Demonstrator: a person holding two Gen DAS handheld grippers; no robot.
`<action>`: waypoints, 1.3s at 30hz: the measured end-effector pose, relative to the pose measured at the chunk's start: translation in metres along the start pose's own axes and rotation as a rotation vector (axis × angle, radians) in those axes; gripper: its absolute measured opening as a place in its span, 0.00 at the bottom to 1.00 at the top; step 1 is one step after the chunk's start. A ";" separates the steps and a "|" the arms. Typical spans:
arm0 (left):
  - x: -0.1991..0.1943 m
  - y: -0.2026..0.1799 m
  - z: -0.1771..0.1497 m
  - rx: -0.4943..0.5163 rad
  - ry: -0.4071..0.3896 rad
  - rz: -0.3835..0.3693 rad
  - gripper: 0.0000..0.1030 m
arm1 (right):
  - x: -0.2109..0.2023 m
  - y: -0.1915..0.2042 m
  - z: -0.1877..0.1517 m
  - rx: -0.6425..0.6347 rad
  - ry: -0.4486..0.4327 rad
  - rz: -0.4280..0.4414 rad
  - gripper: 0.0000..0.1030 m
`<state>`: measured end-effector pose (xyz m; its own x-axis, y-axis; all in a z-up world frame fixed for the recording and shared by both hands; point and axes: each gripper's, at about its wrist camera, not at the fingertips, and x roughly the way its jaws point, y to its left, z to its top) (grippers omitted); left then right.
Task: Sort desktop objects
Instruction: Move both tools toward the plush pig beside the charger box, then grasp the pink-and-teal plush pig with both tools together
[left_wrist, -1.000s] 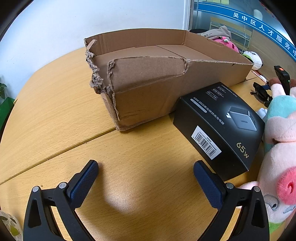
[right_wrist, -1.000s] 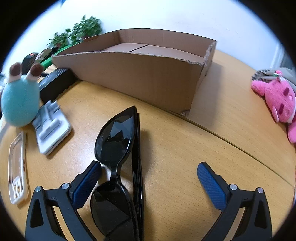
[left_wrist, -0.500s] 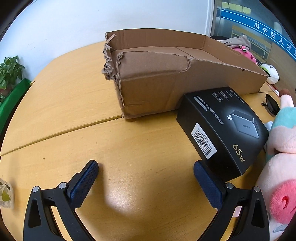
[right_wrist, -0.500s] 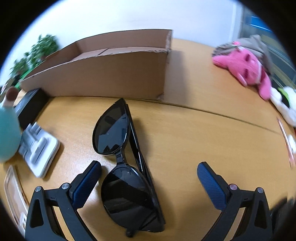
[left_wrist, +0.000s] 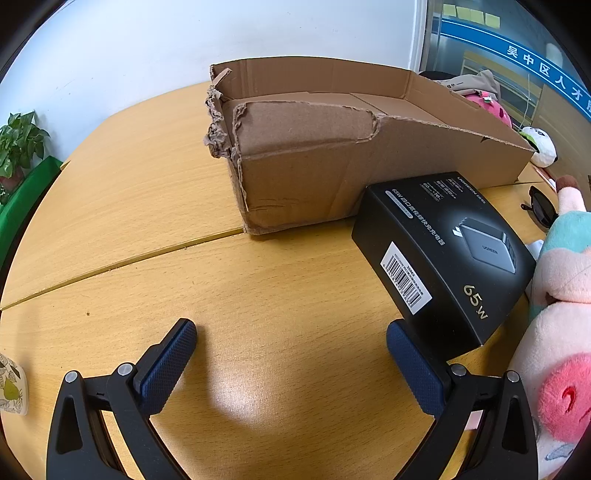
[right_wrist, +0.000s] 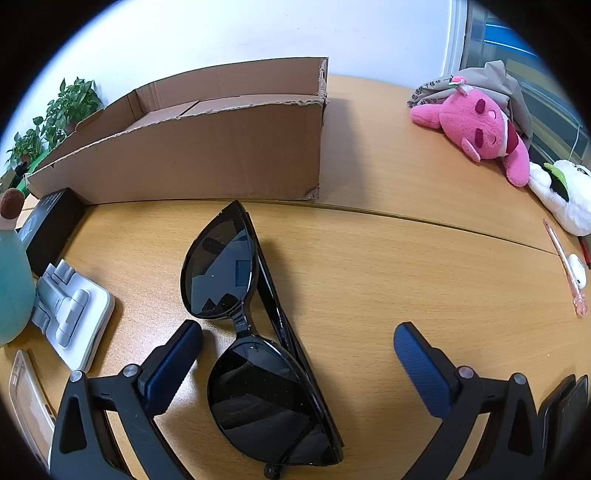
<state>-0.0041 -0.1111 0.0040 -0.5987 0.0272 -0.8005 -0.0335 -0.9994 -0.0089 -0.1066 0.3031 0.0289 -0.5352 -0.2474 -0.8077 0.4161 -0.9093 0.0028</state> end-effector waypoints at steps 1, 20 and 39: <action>-0.002 -0.001 -0.002 0.005 0.002 -0.002 1.00 | 0.000 0.000 0.000 0.000 0.000 0.000 1.00; -0.126 -0.008 -0.017 -0.318 -0.192 0.009 1.00 | -0.025 0.007 -0.037 0.066 0.016 -0.010 0.99; -0.082 -0.070 -0.062 -0.416 0.052 -0.554 0.98 | -0.126 0.137 -0.009 -0.044 -0.152 0.624 0.97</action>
<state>0.0976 -0.0448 0.0332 -0.5426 0.5451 -0.6391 -0.0073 -0.7639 -0.6453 0.0240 0.2124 0.1255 -0.2798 -0.7731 -0.5692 0.7107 -0.5654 0.4186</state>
